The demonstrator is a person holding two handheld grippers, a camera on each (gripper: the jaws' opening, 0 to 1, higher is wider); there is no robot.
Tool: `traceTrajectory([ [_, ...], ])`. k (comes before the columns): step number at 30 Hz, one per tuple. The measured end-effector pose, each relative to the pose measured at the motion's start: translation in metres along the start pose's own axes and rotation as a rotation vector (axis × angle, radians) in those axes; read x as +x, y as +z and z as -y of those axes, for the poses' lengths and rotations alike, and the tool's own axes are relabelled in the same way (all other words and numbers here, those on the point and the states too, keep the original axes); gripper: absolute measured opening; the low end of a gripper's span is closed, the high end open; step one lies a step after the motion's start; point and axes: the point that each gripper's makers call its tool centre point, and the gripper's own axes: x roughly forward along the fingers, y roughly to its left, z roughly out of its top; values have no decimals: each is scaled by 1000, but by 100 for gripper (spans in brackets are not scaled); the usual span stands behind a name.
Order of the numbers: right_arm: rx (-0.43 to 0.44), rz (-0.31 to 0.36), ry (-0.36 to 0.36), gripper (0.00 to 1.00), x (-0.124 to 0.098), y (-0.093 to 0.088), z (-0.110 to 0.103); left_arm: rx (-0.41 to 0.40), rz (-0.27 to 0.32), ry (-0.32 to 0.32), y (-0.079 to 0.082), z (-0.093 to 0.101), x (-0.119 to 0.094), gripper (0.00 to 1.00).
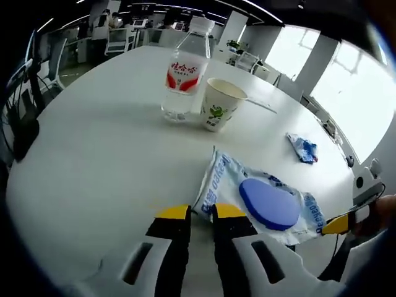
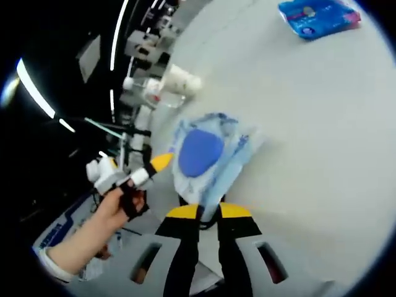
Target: Arrange the tabletop items into an orderly group along one side of the table until the central work area is clear of visible clutter.
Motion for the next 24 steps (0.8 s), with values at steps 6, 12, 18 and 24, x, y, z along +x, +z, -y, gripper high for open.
traceTrajectory([
  [6, -66, 36, -4, 0, -7, 10, 0, 25, 58, -6, 6, 10, -7, 1],
  [12, -159, 92, -7, 0, -19, 26, -2, 56, 137, -28, 20, 28, -18, 0],
  [18, -264, 145, -39, 0, -35, 48, 4, 68, 173, -58, 34, 47, -21, 0],
  [24, -285, 211, -71, 0, -52, 76, 11, 116, 189, -80, 45, 68, -18, 0],
])
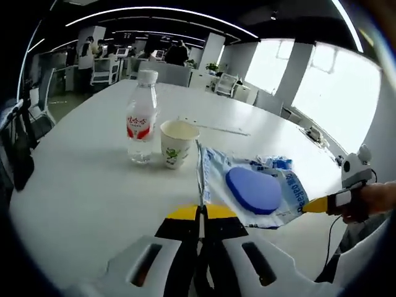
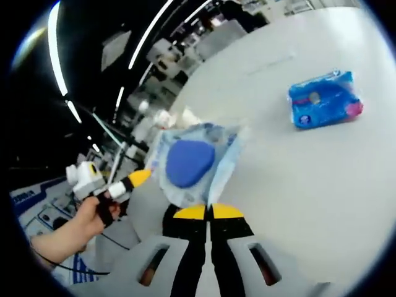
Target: Arrange the tabletop items into an orderly group along one side of the table until the central work area is clear of visible clutter.
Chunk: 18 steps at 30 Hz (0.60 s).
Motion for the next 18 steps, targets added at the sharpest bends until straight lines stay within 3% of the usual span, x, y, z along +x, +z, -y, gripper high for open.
traceTrajectory([
  [8, 0, 64, -34, 0, -11, 29, 18, 88, -2, -51, 10, 24, 4, 0],
  [18, -2, 74, -63, 0, -9, 41, 30, 134, -26, -68, 16, 31, 14, 0],
])
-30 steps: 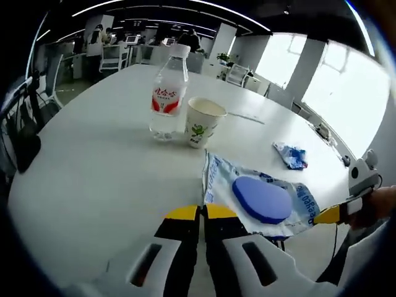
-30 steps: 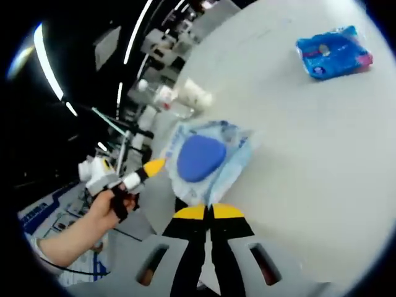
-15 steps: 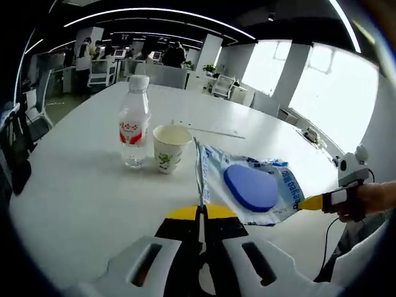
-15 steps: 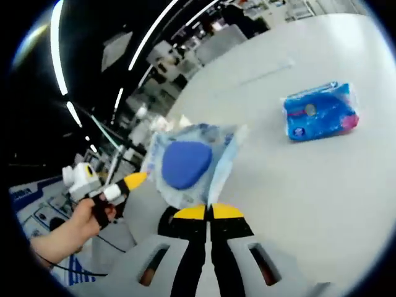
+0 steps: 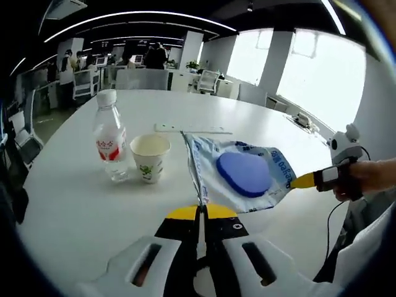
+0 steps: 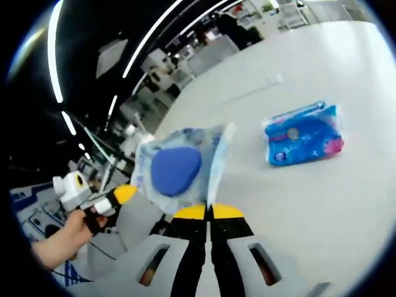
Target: Arrange the tabletop items into an orderly group along one side of the table until the central work area is clear of visible clutter.
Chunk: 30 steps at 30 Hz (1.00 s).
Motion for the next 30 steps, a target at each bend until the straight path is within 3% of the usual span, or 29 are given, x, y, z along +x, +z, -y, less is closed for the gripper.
traceTrajectory([
  [9, -30, 16, -35, 0, 8, 24, 15, 123, -67, -19, 6, 4, 22, 0],
  [13, -141, 15, -78, 0, 14, 38, 26, 125, -104, -32, 10, 3, 41, 0],
  [16, -173, -7, -101, 0, 21, 43, 30, 166, -149, -29, 7, 0, 54, 0],
  [23, -262, -33, -134, 0, 39, 54, 40, 196, -242, -27, -6, -9, 77, 0],
  [30, -300, -90, -166, 0, 57, 52, 55, 173, -266, -26, -10, -17, 89, 0],
])
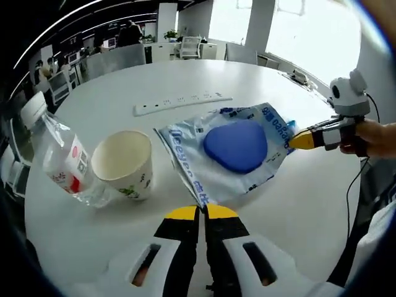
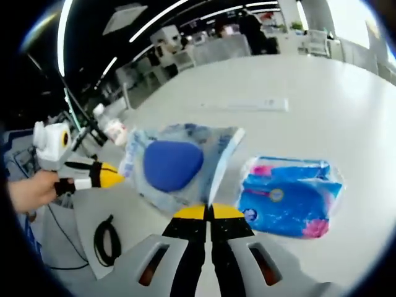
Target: Arrange the tabletop items into an orderly group along one side of the table until the central work area is clear of visible clutter.
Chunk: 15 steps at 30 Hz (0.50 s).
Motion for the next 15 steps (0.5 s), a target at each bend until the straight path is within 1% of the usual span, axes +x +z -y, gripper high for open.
traceTrajectory([
  [3, -24, -32, -8, 0, 8, -2, 3, -2, -22, -1, -6, -3, 6, 0],
  [5, -41, -57, 1, 0, 14, -5, 4, -12, -44, 1, -12, -4, 10, 0],
  [6, -27, -80, 2, 0, 17, -10, 5, -22, -60, 2, -16, -7, 14, 0],
  [7, -30, -87, -3, 0, 18, -12, 7, -32, -69, -4, -18, -8, 16, 0],
  [8, -49, -100, -16, 0, 19, -15, 10, -42, -81, -6, -22, -8, 18, 0],
  [9, -69, -115, -18, 0, 20, -18, 10, -42, -80, -6, -22, -9, 19, 0],
  [12, -76, -107, -19, 0, 21, -16, 11, -65, -92, -7, -25, -11, 23, 0],
  [15, -51, -109, -20, 0, 24, -13, 15, -84, -86, -2, -24, -12, 26, 0],
])
